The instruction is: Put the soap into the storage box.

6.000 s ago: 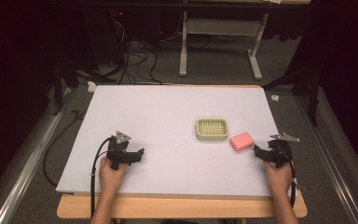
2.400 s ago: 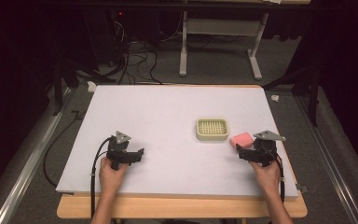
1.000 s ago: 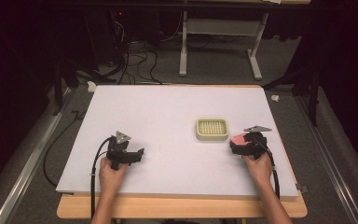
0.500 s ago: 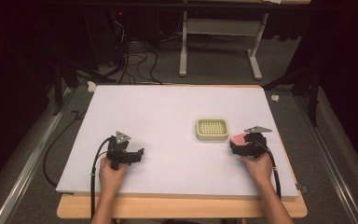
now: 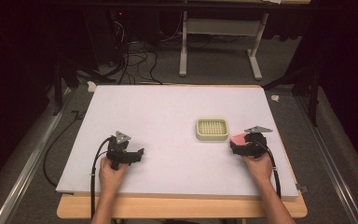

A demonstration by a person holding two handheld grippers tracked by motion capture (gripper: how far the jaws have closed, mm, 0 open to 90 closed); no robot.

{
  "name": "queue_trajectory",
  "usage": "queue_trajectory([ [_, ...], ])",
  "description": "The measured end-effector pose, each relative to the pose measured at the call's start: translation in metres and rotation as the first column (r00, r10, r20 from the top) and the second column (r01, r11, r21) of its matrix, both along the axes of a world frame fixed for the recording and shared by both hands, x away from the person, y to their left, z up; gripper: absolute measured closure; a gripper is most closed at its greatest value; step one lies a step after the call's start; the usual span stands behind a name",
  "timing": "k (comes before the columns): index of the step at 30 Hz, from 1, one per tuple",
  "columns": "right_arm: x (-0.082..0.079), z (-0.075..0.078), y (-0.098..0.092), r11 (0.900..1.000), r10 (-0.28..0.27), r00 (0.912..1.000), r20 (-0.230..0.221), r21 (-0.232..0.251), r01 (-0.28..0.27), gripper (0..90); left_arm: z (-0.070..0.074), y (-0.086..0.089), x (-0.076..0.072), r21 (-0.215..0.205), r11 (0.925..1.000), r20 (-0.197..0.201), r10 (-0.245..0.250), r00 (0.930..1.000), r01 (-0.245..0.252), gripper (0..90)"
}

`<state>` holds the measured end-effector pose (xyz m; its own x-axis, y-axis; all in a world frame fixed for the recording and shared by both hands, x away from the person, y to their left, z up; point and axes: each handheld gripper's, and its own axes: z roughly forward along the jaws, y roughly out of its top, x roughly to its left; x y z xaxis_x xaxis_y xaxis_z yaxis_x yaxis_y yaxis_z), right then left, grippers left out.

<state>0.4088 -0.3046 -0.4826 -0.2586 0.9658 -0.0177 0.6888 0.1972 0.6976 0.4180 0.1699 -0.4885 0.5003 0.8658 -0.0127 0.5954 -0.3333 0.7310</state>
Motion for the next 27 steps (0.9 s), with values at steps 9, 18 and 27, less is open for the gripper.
queue_trajectory([
  [9,0.0,0.0,0.0,1.0,-0.001,1.0,0.002,0.0,0.001,13.6,0.0,0.0,0.0,0.002,1.0,-0.001,-0.001,1.0,0.001,15.8],
  [18,-0.007,0.004,-0.003,0.998,-0.005,0.9999,0.016,0.063,0.004,13.6,0.0,0.0,0.0,0.001,1.0,0.0,0.0,1.0,0.0,15.8],
  [27,-0.015,0.012,-0.003,0.995,0.02,0.9989,0.042,0.102,-0.024,13.6,0.0,0.0,0.0,0.003,1.0,0.0,-0.001,1.0,0.001,15.8],
])
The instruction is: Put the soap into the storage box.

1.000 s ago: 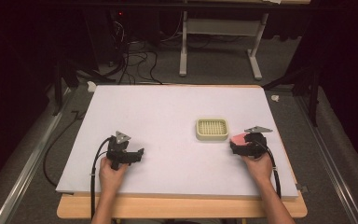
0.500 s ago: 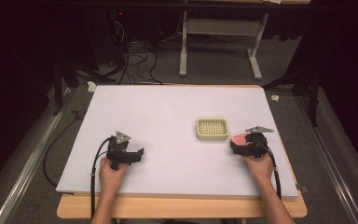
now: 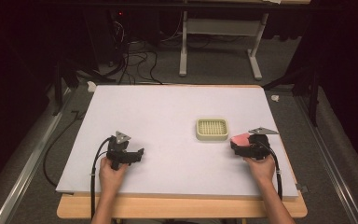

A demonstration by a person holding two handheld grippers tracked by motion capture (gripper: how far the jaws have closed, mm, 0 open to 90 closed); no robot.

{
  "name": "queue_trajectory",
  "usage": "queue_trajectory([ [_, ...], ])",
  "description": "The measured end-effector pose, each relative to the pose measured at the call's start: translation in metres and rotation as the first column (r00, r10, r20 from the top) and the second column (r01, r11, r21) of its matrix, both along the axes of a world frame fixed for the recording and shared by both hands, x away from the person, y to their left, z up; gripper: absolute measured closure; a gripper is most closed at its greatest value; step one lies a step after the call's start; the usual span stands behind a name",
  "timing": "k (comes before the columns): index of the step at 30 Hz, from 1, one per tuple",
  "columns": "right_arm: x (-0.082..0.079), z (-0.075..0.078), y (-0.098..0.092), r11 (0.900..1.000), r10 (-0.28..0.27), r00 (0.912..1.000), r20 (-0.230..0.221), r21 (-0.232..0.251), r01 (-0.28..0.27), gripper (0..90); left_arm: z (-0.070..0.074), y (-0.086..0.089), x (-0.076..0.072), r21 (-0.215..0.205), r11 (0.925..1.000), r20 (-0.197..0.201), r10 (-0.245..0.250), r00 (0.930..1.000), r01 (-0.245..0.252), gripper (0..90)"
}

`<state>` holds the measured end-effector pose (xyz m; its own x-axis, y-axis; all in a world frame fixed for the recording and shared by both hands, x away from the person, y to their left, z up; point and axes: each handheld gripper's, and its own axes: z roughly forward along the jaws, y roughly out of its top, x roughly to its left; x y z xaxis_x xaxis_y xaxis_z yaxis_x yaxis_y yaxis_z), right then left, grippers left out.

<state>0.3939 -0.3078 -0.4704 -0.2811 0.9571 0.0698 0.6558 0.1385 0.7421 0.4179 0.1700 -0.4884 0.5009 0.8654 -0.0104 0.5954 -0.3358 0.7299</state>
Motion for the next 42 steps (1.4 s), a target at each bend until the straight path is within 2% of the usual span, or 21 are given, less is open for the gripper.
queue_trajectory([
  [8,-0.008,0.012,0.004,0.998,0.043,0.9988,0.023,0.039,-0.044,13.6,0.0,0.0,0.0,0.0,1.0,0.0,0.0,1.0,0.0,15.8],
  [17,-0.014,0.026,0.014,0.994,0.087,0.9952,0.045,0.058,-0.089,13.6,0.0,0.0,0.0,-0.003,1.0,0.002,0.004,1.0,-0.004,15.8],
  [29,-0.015,0.043,0.036,0.985,0.16,0.9855,0.056,0.055,-0.163,13.6,0.0,0.0,0.0,-0.004,1.0,0.0,0.004,1.0,-0.004,15.8],
  [42,-0.005,0.045,0.062,0.977,0.205,0.9777,0.044,0.046,-0.207,13.6,0.0,0.0,0.0,-0.005,1.0,-0.001,0.008,1.0,-0.008,15.7],
])
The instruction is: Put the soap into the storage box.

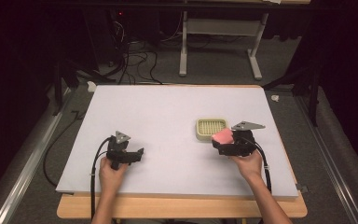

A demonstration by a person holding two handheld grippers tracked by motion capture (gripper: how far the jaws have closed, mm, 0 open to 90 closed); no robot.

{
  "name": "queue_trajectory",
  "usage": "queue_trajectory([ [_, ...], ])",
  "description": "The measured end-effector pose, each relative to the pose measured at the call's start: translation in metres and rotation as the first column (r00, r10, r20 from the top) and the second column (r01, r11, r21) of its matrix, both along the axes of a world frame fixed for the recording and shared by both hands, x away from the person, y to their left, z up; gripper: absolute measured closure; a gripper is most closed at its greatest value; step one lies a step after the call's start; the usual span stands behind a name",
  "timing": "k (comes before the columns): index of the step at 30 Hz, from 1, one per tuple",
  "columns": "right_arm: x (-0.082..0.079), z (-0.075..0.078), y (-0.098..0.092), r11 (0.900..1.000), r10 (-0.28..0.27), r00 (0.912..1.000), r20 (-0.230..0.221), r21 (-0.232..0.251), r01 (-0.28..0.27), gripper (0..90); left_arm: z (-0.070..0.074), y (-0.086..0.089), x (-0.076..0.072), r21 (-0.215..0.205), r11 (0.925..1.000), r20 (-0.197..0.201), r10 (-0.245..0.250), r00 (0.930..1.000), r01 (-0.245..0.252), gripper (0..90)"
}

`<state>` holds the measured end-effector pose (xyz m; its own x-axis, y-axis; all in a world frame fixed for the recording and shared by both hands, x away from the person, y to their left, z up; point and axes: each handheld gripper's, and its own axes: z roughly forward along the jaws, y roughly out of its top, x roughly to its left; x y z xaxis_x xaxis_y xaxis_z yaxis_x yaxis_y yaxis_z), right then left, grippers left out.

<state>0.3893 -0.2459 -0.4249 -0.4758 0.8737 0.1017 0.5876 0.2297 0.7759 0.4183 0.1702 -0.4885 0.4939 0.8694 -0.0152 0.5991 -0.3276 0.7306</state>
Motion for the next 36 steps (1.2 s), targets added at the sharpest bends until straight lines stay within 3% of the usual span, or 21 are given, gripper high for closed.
queue_trajectory([
  [12,0.014,0.004,0.01,1.0,0.001,0.9998,-0.02,-0.001,-0.001,13.6,0.0,0.0,0.0,0.0,1.0,0.0,-0.002,1.0,0.002,15.7],
  [20,0.024,0.003,0.014,1.0,-0.031,0.9985,-0.045,-0.001,0.031,13.6,0.0,0.0,0.0,-0.002,1.0,0.001,0.0,1.0,0.0,15.7],
  [36,0.047,0.002,0.027,0.996,-0.074,0.9947,-0.071,-0.05,0.071,13.6,0.0,0.0,0.0,-0.001,1.0,0.0,-0.002,1.0,0.002,15.7],
])
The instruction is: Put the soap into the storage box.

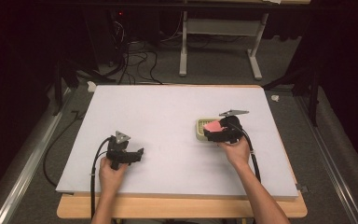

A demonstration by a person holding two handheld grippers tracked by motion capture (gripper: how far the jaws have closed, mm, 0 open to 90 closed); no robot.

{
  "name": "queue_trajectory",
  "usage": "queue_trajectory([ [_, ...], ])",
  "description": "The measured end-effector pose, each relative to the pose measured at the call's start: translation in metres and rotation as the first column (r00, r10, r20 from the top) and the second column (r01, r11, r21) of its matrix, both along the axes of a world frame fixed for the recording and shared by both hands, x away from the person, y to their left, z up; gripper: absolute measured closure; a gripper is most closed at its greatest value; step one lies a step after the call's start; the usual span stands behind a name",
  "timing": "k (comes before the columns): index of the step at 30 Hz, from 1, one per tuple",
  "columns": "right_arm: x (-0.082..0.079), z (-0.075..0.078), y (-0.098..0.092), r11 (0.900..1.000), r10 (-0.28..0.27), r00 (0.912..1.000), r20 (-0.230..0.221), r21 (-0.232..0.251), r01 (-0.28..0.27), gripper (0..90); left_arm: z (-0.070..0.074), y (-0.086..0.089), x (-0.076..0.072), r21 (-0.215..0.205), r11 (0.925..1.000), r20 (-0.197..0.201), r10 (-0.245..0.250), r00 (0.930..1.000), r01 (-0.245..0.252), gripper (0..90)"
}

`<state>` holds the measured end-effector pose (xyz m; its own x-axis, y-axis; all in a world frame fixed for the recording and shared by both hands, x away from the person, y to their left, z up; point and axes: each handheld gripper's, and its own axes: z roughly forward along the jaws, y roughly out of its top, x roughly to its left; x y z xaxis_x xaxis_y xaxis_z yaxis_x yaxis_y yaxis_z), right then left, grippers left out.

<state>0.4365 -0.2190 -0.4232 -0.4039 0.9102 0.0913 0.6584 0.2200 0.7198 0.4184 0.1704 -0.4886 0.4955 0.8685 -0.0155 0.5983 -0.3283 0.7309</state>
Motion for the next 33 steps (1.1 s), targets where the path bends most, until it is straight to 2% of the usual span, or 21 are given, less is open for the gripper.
queue_trajectory([
  [3,0.005,-0.001,0.004,1.0,-0.006,1.0,-0.004,0.004,0.006,13.6,0.0,0.0,0.0,0.001,1.0,0.001,0.0,1.0,0.0,15.7],
  [5,0.009,-0.002,0.008,1.0,-0.004,0.9999,-0.009,-0.016,0.004,13.6,0.0,0.0,0.0,0.001,1.0,0.001,0.0,1.0,0.0,15.7],
  [11,0.016,-0.005,0.012,1.0,-0.018,0.9996,-0.02,-0.023,0.018,13.6,0.0,0.0,0.0,0.001,1.0,0.001,0.0,1.0,0.0,15.7],
  [15,0.022,-0.009,0.016,0.999,-0.028,0.9987,-0.042,-0.042,0.027,13.6,0.0,0.0,0.0,0.004,1.0,-0.002,-0.001,1.0,0.001,15.7],
  [19,0.024,-0.011,0.016,0.999,-0.04,0.998,-0.05,-0.038,0.038,13.5,0.0,0.0,0.0,0.003,1.0,0.0,0.0,1.0,0.0,15.7],
  [27,0.03,-0.019,0.014,0.997,-0.065,0.9934,-0.094,-0.051,0.06,13.5,0.0,0.0,0.0,0.002,1.0,0.0,0.0,1.0,0.0,15.7],
  [33,0.031,-0.021,0.015,0.996,-0.068,0.9929,-0.097,-0.068,0.061,13.5,0.0,0.0,0.0,0.003,1.0,0.0,0.0,1.0,0.0,15.7],
])
